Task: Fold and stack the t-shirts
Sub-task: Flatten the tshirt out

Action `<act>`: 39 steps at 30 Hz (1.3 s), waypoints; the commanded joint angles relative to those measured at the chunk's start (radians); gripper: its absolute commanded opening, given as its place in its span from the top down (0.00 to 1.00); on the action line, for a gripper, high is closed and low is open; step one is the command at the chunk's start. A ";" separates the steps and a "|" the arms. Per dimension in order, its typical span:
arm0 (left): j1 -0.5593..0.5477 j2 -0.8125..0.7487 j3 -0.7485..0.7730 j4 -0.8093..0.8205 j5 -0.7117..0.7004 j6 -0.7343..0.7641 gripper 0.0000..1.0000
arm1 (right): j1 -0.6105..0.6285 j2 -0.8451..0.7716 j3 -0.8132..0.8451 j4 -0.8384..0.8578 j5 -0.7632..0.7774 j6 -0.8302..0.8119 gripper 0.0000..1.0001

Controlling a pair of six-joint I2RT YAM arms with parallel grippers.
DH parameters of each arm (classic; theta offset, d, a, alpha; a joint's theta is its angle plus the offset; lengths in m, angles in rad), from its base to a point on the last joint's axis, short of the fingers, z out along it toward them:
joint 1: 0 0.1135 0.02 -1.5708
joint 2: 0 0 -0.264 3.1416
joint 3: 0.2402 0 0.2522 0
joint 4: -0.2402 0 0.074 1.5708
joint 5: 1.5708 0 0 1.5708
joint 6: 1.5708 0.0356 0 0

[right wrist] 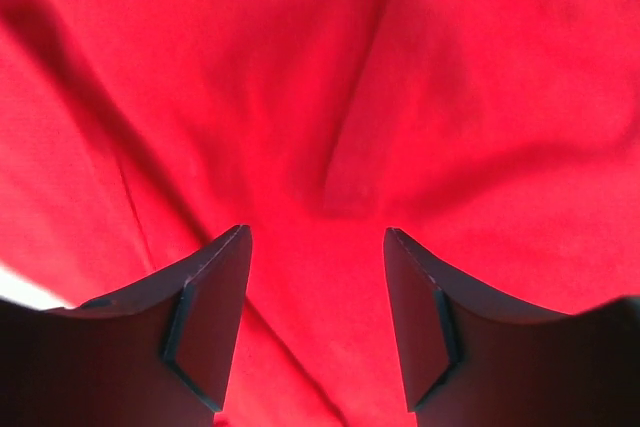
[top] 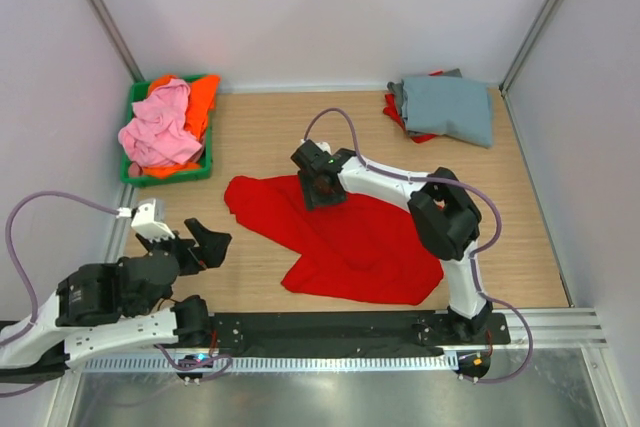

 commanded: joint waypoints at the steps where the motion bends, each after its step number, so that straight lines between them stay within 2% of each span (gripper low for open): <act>1: -0.008 0.051 0.005 0.009 -0.063 0.036 0.00 | -0.002 0.040 0.098 -0.031 0.044 -0.028 0.40; 7: -0.009 0.157 0.016 0.013 -0.041 0.062 0.00 | -0.007 0.114 0.125 -0.041 0.064 -0.023 0.48; 14: -0.011 0.112 0.003 0.030 -0.037 0.067 0.00 | -0.019 0.137 0.112 -0.044 0.113 -0.032 0.58; 20: -0.011 0.072 -0.007 0.039 -0.046 0.062 0.00 | -0.027 0.115 0.100 -0.049 0.125 -0.039 0.81; 21: -0.011 0.074 -0.006 0.036 -0.046 0.062 0.00 | -0.027 0.108 0.102 -0.054 0.128 -0.039 0.88; 22: -0.011 0.079 -0.003 0.035 -0.047 0.061 0.00 | -0.027 0.101 0.102 -0.060 0.136 -0.034 0.90; 29: -0.011 0.111 0.003 0.021 -0.052 0.056 0.00 | -0.027 0.057 0.083 -0.078 0.133 -0.034 0.66; 32: -0.011 0.106 0.002 0.021 -0.052 0.052 0.00 | -0.025 0.045 0.079 -0.077 0.130 -0.032 0.63; 39: -0.012 0.094 -0.001 0.023 -0.055 0.050 0.00 | -0.030 0.035 0.083 -0.077 0.130 -0.034 0.64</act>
